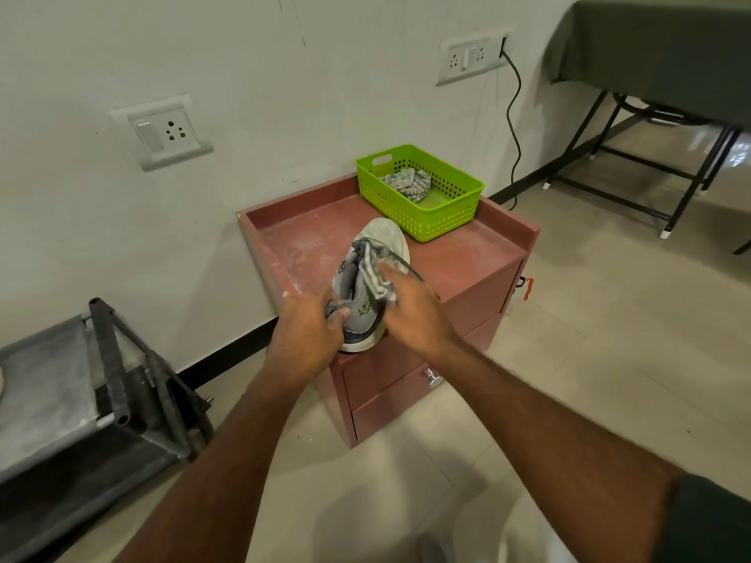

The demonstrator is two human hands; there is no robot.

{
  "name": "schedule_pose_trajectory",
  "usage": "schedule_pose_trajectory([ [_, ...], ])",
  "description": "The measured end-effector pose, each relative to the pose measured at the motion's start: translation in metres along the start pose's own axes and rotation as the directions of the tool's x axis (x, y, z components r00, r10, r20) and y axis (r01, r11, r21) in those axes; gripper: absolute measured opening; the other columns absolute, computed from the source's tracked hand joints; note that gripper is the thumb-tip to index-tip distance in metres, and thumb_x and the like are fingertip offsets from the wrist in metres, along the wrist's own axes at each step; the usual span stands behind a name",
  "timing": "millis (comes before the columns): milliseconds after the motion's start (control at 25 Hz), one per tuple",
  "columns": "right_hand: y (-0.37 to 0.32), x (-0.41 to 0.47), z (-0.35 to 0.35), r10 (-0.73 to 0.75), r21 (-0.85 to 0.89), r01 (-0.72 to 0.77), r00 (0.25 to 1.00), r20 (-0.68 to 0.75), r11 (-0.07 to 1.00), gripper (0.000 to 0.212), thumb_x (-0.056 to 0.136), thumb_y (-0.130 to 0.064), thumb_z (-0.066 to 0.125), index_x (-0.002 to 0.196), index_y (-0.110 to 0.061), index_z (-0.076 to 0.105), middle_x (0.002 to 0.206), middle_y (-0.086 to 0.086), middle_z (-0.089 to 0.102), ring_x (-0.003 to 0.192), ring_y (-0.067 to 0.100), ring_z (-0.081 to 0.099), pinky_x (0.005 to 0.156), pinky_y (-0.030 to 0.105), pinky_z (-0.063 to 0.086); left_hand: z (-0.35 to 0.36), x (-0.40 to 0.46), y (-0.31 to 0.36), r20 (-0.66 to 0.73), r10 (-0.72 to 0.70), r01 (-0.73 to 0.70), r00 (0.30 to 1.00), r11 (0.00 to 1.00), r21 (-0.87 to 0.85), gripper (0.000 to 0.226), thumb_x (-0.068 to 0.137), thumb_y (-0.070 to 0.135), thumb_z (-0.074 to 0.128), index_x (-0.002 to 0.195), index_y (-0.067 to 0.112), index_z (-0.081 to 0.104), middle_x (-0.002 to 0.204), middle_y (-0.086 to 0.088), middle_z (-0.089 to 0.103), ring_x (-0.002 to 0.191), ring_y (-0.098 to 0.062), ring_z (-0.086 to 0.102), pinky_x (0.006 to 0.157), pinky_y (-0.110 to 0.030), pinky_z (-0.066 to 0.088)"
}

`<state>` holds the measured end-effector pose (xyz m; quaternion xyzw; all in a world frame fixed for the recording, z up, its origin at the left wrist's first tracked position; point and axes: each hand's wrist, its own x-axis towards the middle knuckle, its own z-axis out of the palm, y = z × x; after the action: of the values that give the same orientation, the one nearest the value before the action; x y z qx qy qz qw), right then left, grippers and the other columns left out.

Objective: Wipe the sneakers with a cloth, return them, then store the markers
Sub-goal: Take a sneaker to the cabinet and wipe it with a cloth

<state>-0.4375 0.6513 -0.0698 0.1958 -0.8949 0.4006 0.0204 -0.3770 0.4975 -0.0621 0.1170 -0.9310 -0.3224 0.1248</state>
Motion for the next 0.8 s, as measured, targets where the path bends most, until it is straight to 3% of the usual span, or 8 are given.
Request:
schedule_pose_trajectory([
  [120,-0.003,-0.007,0.023,-0.156,-0.175,0.181,0.977,0.148,0.968,0.07,0.086,0.01,0.047,0.153,-0.006,0.036,0.16,0.013,0.036,0.15,0.024,0.028,0.123,0.033,0.023,0.002,0.002,-0.003,-0.033,0.047,-0.045,0.998,0.997,0.057,0.013,0.092,0.025,0.062,0.083,0.02,0.055,0.076,-0.004,0.058,0.081,-0.027,0.047,0.088,-0.05,0.043],
  [280,0.021,0.03,0.014,-0.075,-0.483,0.145,0.984,0.162,0.864,0.07,0.091,0.006,0.049,0.156,-0.004,0.025,0.163,0.014,0.028,0.15,0.028,0.027,0.122,0.035,0.023,0.003,0.002,-0.006,0.008,0.072,-0.072,0.997,0.997,0.001,0.022,0.092,0.028,0.062,0.075,0.026,0.048,0.077,-0.009,0.055,0.079,-0.025,0.049,0.065,-0.035,0.041],
  [400,0.033,0.043,-0.004,0.152,-0.4,-0.117,0.987,0.056,0.909,0.048,0.089,0.002,0.051,0.137,-0.001,0.05,0.137,0.021,0.056,0.124,0.038,0.056,0.097,0.041,0.048,0.0,-0.001,-0.004,0.006,0.051,-0.051,0.999,0.999,-0.006,0.031,0.091,0.026,0.064,0.069,0.029,0.043,0.069,-0.004,0.052,0.082,-0.035,0.055,0.076,-0.049,0.05],
  [480,0.029,0.039,-0.018,0.165,-0.247,-0.176,0.984,-0.067,0.953,0.042,0.088,0.003,0.049,0.128,-0.004,0.057,0.123,0.021,0.064,0.112,0.04,0.061,0.087,0.041,0.049,0.0,0.0,-0.003,-0.018,0.043,-0.043,0.999,0.998,0.037,0.036,0.091,0.026,0.064,0.066,0.03,0.038,0.065,0.001,0.048,0.085,-0.04,0.055,0.084,-0.057,0.047],
  [560,0.014,0.02,-0.02,0.039,-0.149,-0.053,0.995,-0.091,0.987,0.056,0.088,0.004,0.05,0.143,-0.006,0.049,0.136,0.019,0.06,0.121,0.037,0.057,0.096,0.041,0.046,0.001,0.003,-0.007,-0.018,0.029,-0.027,0.999,0.998,0.064,0.034,0.091,0.03,0.063,0.068,0.031,0.038,0.072,-0.004,0.052,0.084,-0.034,0.054,0.067,-0.043,0.044],
  [680,0.0,0.002,0.005,-0.113,-0.23,0.147,0.982,0.154,0.962,0.072,0.088,0.009,0.048,0.156,-0.007,0.03,0.159,0.014,0.035,0.147,0.029,0.034,0.118,0.036,0.03,0.005,0.009,-0.005,-0.025,0.031,-0.029,0.999,0.998,0.056,0.033,0.091,0.03,0.062,0.068,0.032,0.039,0.077,-0.009,0.057,0.077,-0.027,0.051,0.062,-0.033,0.033],
  [720,0.005,0.008,0.013,-0.088,-0.317,0.159,0.97,0.225,0.935,0.074,0.088,0.009,0.048,0.157,-0.007,0.026,0.162,0.014,0.03,0.149,0.028,0.029,0.12,0.036,0.028,0.006,0.009,-0.003,-0.019,0.038,-0.037,0.999,0.998,0.048,0.034,0.091,0.028,0.063,0.067,0.032,0.039,0.074,-0.007,0.057,0.076,-0.026,0.051,0.063,-0.033,0.034],
  [800,0.025,0.029,0.015,0.028,-0.402,0.054,0.98,0.197,0.914,0.069,0.088,0.007,0.051,0.153,-0.004,0.03,0.157,0.016,0.037,0.141,0.033,0.042,0.111,0.04,0.041,0.006,0.005,0.001,0.001,0.04,-0.04,0.999,0.999,0.02,0.036,0.091,0.025,0.064,0.066,0.03,0.039,0.071,-0.005,0.055,0.07,-0.022,0.049,0.063,-0.031,0.034],
])
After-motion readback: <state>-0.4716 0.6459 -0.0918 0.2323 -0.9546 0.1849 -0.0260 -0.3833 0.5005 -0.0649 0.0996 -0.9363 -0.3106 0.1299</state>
